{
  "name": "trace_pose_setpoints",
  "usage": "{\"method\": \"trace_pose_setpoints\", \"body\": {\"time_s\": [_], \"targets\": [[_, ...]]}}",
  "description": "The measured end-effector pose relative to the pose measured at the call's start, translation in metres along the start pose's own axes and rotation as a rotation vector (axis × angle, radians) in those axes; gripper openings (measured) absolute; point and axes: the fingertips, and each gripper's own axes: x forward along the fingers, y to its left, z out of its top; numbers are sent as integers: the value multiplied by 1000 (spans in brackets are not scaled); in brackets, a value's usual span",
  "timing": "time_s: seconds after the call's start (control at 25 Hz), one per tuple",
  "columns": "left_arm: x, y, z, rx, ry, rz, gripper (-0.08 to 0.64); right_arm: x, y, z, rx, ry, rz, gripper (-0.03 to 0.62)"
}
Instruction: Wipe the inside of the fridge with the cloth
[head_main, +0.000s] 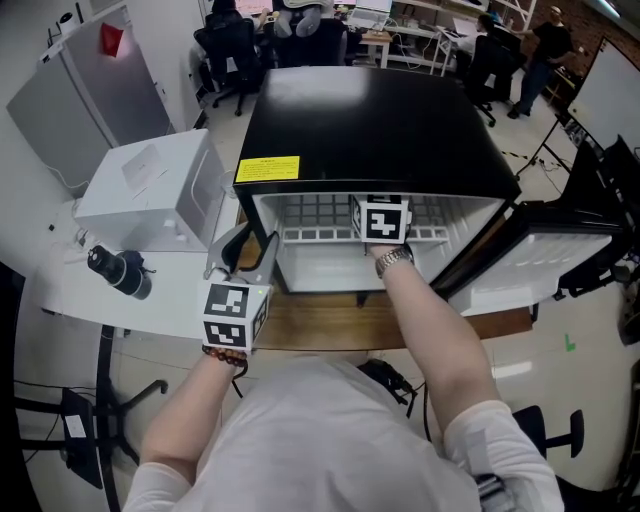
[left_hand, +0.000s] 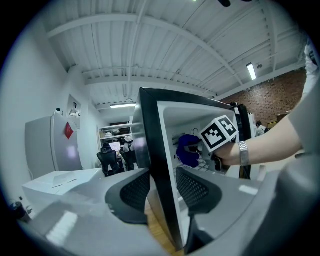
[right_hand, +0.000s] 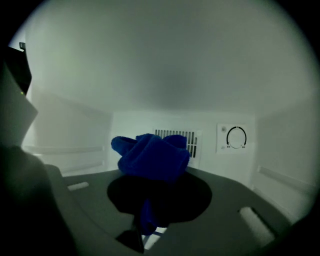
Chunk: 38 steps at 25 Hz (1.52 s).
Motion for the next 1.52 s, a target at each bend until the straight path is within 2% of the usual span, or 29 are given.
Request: {"method": "trace_pose_setpoints", "body": {"time_s": [0.88, 1.52], "targets": [[2, 2, 0, -14, -7, 9, 161, -27, -92, -19, 56, 37, -158, 84], [3, 3, 0, -27, -3, 21, 172, -45, -122, -23, 65, 50, -252, 84]]}}
